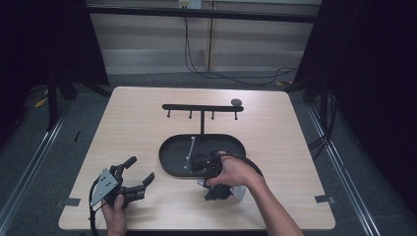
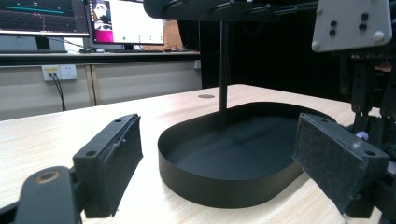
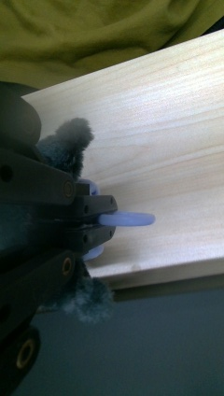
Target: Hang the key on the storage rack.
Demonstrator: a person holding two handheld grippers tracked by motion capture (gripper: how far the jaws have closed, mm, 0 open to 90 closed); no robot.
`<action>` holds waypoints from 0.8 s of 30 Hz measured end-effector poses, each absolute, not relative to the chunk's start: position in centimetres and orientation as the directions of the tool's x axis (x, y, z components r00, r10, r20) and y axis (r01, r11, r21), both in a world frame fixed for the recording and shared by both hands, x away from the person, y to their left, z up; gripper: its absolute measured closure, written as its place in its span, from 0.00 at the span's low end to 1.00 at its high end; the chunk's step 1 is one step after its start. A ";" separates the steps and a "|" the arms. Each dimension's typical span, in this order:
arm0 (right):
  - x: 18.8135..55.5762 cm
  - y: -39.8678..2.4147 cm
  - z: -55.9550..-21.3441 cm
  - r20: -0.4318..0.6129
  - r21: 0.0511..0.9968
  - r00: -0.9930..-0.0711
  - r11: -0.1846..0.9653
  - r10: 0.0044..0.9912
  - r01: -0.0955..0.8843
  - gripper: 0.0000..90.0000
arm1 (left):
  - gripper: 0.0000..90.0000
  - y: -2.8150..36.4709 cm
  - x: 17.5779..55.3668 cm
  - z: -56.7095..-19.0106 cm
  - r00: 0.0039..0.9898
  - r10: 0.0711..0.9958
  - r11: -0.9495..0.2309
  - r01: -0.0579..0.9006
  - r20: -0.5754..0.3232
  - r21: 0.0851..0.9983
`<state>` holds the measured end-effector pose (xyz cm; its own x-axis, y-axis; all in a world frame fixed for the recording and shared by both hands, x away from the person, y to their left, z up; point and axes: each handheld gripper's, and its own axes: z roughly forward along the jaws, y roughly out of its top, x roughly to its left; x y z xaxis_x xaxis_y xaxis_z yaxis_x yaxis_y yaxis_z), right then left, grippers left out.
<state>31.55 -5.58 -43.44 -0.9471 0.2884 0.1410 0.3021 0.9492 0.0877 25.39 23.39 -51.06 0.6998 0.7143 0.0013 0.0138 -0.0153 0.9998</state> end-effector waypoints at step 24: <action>31.9 -7.5 -39.3 0.092 0.118 -0.943 0.937 0.319 0.329 0.97 | 0.17 23.4 25.4 -51.1 0.699 0.715 -0.015 0.013 0.002 1.000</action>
<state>31.85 -7.53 -39.26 -0.9431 0.3193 0.0922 0.3288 0.9371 0.1175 25.39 23.40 -51.05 0.6991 0.7150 0.0021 0.0127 -0.0154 0.9998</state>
